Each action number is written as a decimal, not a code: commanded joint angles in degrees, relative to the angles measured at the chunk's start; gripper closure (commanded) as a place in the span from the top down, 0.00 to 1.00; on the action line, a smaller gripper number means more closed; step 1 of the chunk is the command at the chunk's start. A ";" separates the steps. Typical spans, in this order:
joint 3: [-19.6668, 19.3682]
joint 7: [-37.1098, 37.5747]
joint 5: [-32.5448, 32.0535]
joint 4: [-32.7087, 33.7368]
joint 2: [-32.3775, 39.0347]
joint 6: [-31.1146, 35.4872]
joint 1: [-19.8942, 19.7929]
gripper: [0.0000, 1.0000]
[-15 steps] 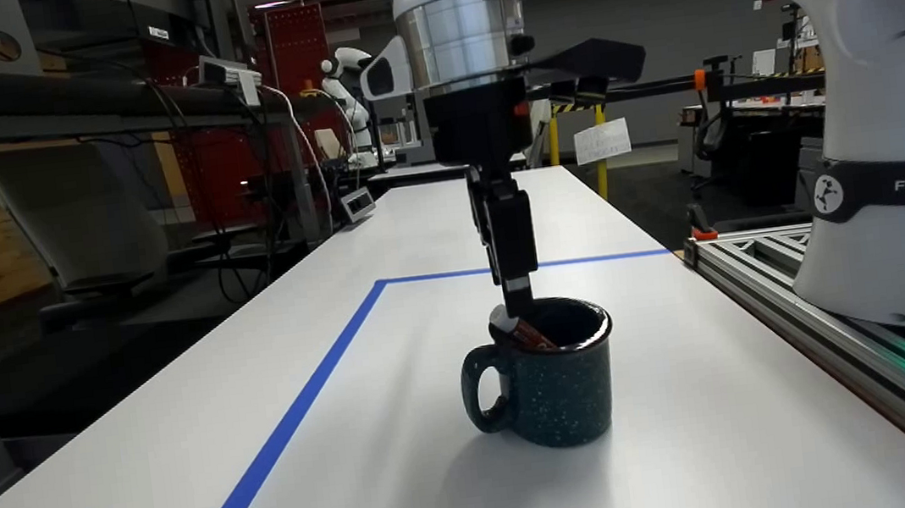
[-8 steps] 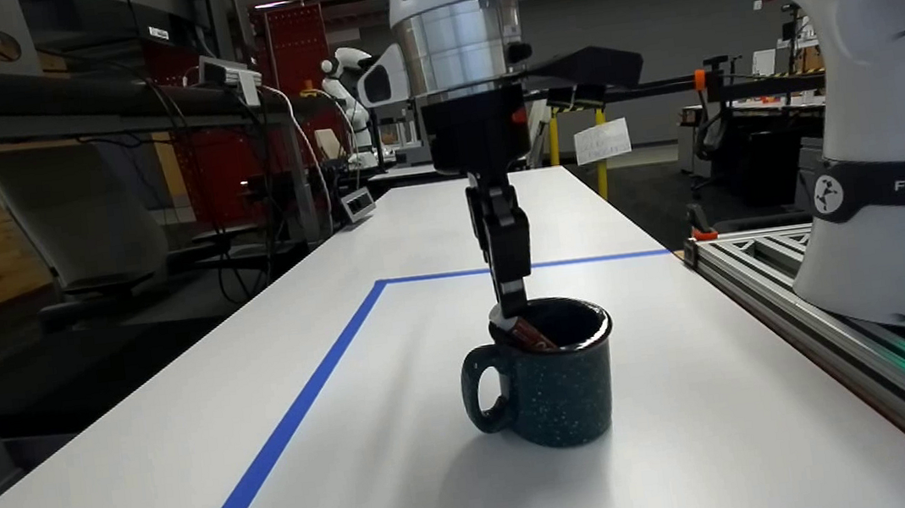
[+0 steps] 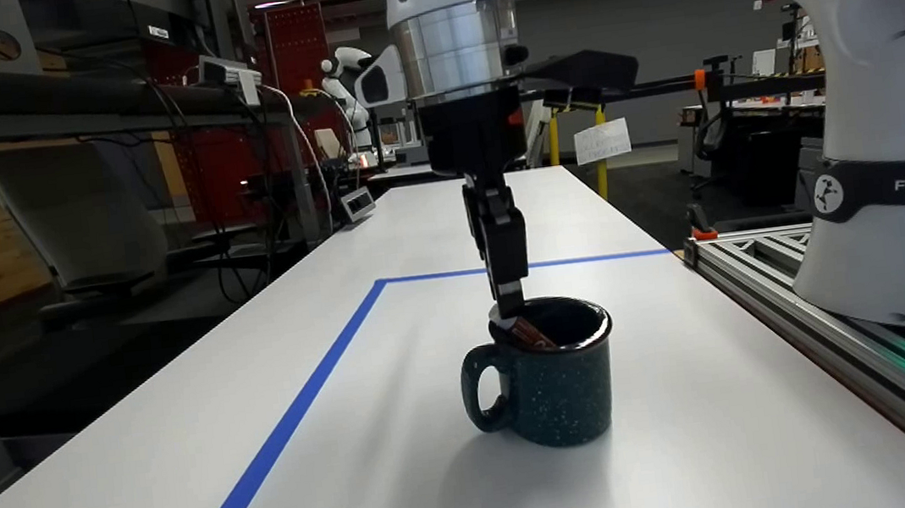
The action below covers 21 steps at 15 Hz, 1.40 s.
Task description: Take the marker out of the mug.
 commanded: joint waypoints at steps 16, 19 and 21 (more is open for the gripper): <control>-3.73 -11.19 10.60 -2.70 -22.70 -17.22 0.31 0.05; -6.20 -10.67 9.82 -2.53 -27.83 -22.21 -2.29 0.05; -7.88 -10.15 9.48 -1.44 -29.45 -25.75 -4.56 0.05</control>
